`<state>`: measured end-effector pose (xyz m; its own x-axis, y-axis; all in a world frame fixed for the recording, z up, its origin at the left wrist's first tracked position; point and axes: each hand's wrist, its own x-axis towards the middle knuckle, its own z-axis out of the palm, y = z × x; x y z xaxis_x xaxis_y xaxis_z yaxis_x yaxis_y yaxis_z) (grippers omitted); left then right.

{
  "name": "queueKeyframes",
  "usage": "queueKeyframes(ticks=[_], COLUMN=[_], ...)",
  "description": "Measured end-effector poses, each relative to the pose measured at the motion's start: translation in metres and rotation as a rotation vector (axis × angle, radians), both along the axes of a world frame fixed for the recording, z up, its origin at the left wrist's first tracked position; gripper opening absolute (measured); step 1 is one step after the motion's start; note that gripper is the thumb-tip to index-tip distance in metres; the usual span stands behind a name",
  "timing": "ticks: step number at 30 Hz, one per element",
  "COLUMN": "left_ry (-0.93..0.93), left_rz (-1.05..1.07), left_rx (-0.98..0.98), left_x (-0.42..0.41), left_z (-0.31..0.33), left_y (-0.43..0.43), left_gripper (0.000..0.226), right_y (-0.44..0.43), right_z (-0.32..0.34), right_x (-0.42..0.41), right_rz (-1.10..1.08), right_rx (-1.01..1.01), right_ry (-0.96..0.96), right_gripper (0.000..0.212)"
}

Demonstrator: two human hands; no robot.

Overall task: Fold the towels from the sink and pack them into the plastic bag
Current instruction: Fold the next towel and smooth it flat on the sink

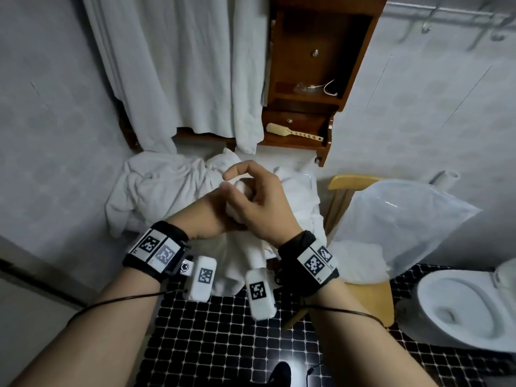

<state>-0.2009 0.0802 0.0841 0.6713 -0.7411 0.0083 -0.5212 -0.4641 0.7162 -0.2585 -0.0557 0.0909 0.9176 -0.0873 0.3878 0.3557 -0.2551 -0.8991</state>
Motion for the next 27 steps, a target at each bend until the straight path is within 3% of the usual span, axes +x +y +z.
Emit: queueKeyframes(ticks=[2,5,8,10,12,15,16,18,20,21,23,25,27], left_ry=[0.091,0.215,0.280,0.270,0.104,-0.142,-0.166,-0.191,-0.214,-0.207,-0.084,0.075,0.139], left_rz=[0.118,0.239,0.383,0.422,0.491,0.687,0.689,0.489,0.198,0.106,0.049,0.033,0.071], left_rx=[-0.076,-0.305,-0.631,-0.717,-0.654,-0.413,-0.350,-0.216,-0.064,-0.041,-0.080,-0.167,-0.137], left_x=[0.004,0.008,-0.001,-0.002,0.011,0.031,0.034,0.037,0.028,0.023,0.011,0.006,0.007], left_z=[0.008,0.015,0.031,0.040,0.038,0.019,0.013,0.003,0.004,0.002,0.003,0.007,0.012], left_y=[0.011,0.036,0.041,0.046,0.055,0.073,0.077,0.080,0.073,0.068,0.056,0.053,0.057], left_gripper=[0.016,0.026,0.032,0.049,0.023,0.018,0.039,0.095,0.122,0.123,0.102,0.060,0.026], right_y=[0.000,-0.012,-0.010,-0.007,-0.005,-0.001,0.001,0.006,0.017,0.024,0.035,0.036,0.027], right_z=[-0.005,-0.039,-0.084,-0.110,-0.118,-0.100,-0.090,-0.066,-0.044,-0.036,-0.024,-0.016,-0.017], right_x=[-0.002,-0.004,-0.006,0.000,0.007,0.011,0.011,0.013,0.016,0.016,0.013,0.009,0.005], right_rz=[-0.019,-0.149,-0.252,-0.274,-0.329,-0.439,-0.465,-0.480,-0.400,-0.323,-0.188,-0.135,-0.097], right_rx=[0.065,-0.165,-0.383,-0.465,-0.416,-0.228,-0.193,-0.227,-0.388,-0.448,-0.405,-0.110,0.122], right_ry=[-0.018,0.078,0.239,0.218,0.180,0.173,0.154,0.120,0.090,0.081,0.077,0.083,0.108], right_gripper=[0.042,0.064,0.065,0.043,0.026,0.023,0.023,0.026,0.030,0.029,0.023,0.013,0.029])
